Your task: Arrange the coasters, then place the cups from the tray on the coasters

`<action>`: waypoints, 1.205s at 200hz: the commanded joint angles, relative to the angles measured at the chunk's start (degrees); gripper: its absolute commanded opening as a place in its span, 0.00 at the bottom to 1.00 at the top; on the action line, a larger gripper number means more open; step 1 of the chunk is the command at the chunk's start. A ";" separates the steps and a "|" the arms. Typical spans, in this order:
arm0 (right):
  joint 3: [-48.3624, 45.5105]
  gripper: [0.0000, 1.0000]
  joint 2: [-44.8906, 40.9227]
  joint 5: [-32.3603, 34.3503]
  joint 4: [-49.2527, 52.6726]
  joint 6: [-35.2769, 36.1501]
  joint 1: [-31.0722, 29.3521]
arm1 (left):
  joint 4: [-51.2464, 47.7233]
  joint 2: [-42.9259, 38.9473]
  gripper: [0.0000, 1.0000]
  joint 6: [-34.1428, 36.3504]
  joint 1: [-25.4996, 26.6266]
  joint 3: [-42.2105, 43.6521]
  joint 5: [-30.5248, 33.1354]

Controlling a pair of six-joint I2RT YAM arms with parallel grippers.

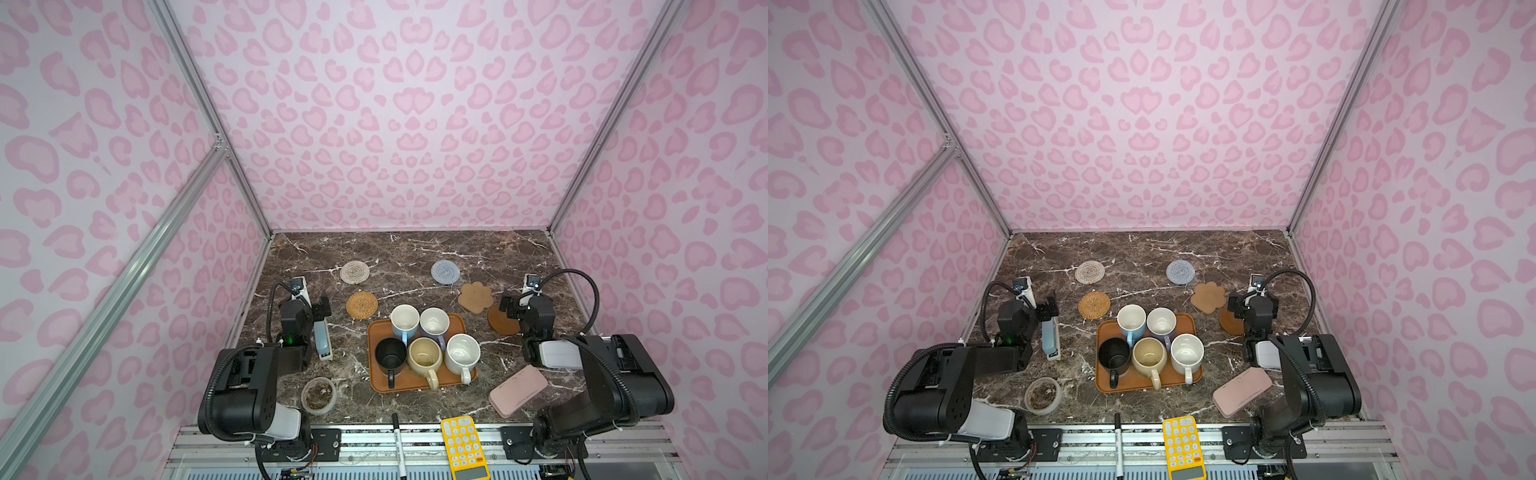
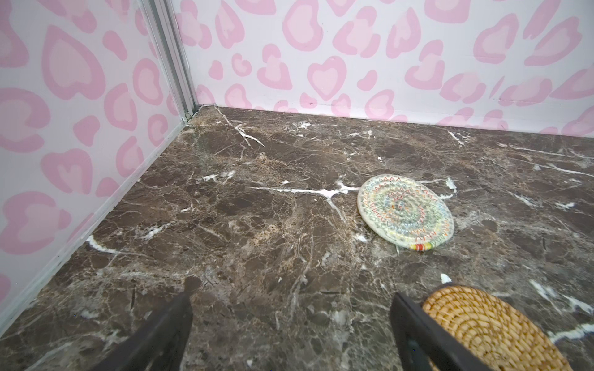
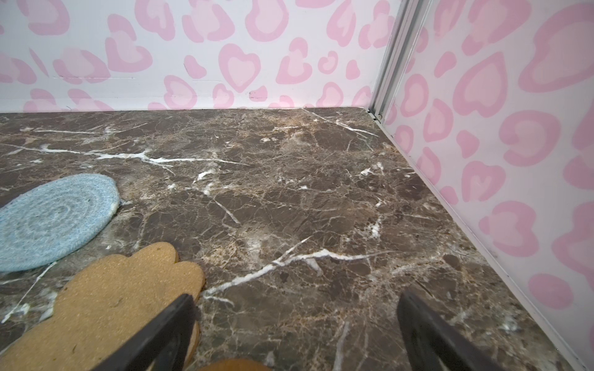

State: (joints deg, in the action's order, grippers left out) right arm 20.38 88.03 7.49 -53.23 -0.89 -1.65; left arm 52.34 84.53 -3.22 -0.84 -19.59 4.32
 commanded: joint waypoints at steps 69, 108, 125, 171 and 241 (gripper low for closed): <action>-0.07 1.00 0.04 0.60 -0.52 -0.26 -0.06 | 1.88 -0.40 0.97 0.50 -0.04 0.08 -0.27; -0.07 1.00 -0.01 0.60 -0.55 -0.21 -0.01 | 1.89 -0.37 0.97 0.50 -0.08 0.03 -0.27; -0.05 1.00 0.01 0.60 -0.54 -0.19 -0.02 | 1.94 -0.35 0.97 0.50 -0.08 0.06 -0.27; -0.12 1.00 -0.05 0.60 -0.63 -0.17 -0.01 | 2.15 -0.55 0.97 0.50 -0.04 0.22 -0.27; -1.40 1.00 -6.80 -1.71 2.48 2.03 -1.33 | -15.99 -6.25 0.97 1.20 0.68 -6.71 -1.53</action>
State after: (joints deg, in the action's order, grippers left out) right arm 18.90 85.06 6.09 -53.06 -0.19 -1.91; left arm 44.27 80.62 -2.39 -0.58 -24.29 3.22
